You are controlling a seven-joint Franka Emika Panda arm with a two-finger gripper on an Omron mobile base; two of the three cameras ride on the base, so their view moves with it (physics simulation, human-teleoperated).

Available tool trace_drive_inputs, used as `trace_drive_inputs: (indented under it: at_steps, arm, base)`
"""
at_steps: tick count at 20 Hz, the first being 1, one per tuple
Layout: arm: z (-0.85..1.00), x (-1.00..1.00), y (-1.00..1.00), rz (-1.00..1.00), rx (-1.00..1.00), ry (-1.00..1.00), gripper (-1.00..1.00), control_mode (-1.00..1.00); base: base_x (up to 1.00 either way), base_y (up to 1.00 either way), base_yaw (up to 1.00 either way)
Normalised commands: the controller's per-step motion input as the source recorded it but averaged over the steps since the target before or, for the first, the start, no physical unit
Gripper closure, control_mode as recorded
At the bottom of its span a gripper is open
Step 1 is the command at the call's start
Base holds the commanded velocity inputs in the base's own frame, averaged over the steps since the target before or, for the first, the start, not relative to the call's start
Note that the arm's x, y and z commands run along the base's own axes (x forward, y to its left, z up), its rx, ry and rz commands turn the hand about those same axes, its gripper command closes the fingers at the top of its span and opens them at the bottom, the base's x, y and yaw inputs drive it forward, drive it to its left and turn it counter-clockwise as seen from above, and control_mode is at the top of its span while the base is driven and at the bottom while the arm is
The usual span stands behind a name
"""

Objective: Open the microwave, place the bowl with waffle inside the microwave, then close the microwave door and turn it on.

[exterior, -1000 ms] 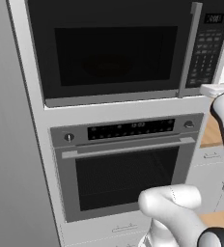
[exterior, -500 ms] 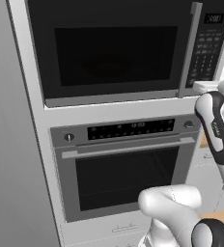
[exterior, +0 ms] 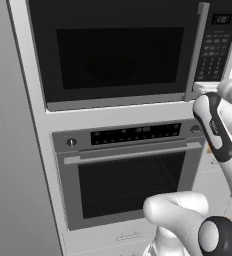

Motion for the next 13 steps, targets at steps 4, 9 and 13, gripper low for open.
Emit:
trace_drive_inputs:
  at_steps: [4,9,13]
  arm:
    - [0.0,0.12,0.0,0.0,0.0,0.02,-1.0,-1.0]
    - [0.0,-0.15,0.0,0.0,0.0,0.02,-1.0,-1.0]
    - [0.0,-0.6,0.0,0.0,0.0,0.0,-1.0,-1.0]
  base:
    - [0.0,0.0,0.0]
    - [0.0,0.0,0.0]
    - [0.0,0.0,0.0]
